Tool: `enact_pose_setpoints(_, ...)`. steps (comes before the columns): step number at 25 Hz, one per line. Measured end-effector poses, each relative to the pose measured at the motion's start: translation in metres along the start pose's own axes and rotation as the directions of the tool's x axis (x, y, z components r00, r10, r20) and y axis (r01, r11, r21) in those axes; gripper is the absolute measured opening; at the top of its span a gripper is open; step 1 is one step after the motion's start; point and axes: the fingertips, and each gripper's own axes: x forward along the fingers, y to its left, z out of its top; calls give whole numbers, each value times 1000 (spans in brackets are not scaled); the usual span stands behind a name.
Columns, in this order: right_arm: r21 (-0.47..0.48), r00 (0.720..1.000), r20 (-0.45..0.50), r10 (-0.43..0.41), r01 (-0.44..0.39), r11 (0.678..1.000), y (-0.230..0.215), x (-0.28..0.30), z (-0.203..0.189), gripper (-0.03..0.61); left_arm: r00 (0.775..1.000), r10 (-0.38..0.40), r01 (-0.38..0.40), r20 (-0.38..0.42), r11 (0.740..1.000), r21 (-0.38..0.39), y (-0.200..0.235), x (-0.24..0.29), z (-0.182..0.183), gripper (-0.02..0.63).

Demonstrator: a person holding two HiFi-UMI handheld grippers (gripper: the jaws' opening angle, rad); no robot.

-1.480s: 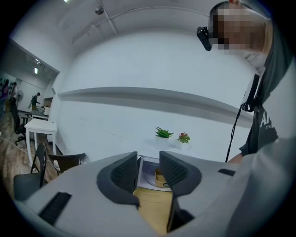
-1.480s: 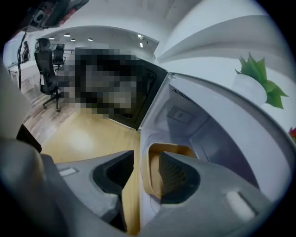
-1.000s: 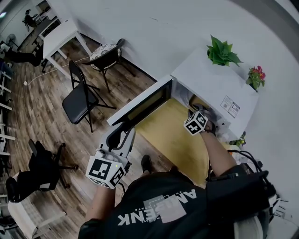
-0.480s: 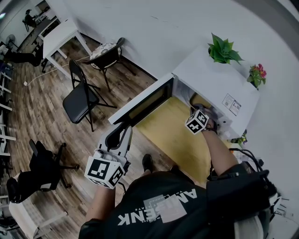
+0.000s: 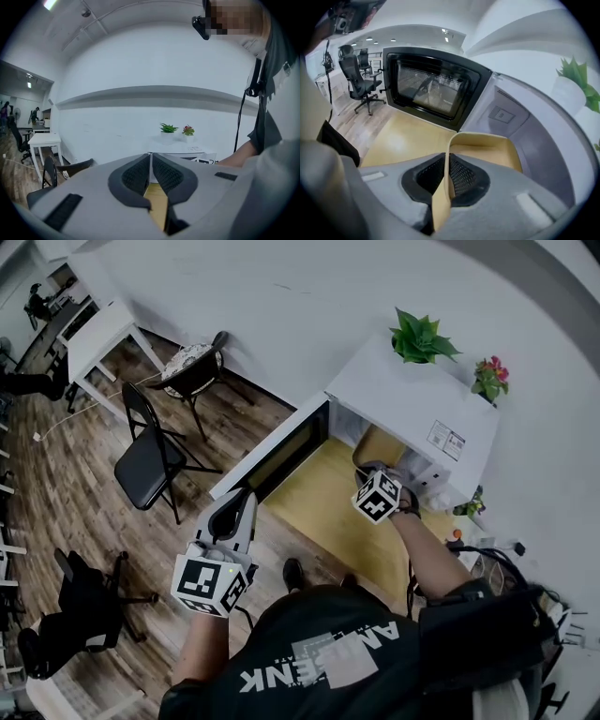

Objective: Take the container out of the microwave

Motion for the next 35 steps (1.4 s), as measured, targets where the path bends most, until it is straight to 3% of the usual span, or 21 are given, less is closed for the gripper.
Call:
enact_pose_setpoints(4, 54, 999, 46, 30, -32, 998, 21, -24, 20, 26, 999, -42, 42, 4, 999, -18, 0, 6, 1, 17)
enact_pose_setpoints(9, 99, 990, 107, 88, -98, 990, 47, -57, 46, 26, 999, -46, 47, -8, 996, 77, 0, 13, 2, 11)
enact_pose_setpoints(14, 93, 975, 166, 145, -162, 982, 76, -100, 73, 26, 997, -72, 72, 2, 997, 24, 7, 17, 5, 3)
enact_pose_setpoints(20, 124, 974, 200, 109, -135, 983, 82, -151, 90, 26, 995, -100, 99, 11, 989, 108, 2, 27, 14, 3)
enact_pose_setpoints(25, 87, 972, 215, 96, -117, 989, 84, -190, 93, 26, 993, -118, 117, 27, 992, 40, -4, 40, 21, 2)
enact_pose_setpoints(35, 103, 962, 273, 27, -57, 993, 65, -255, 87, 26, 980, -192, 191, 42, 981, 24, -48, 66, 30, 2)
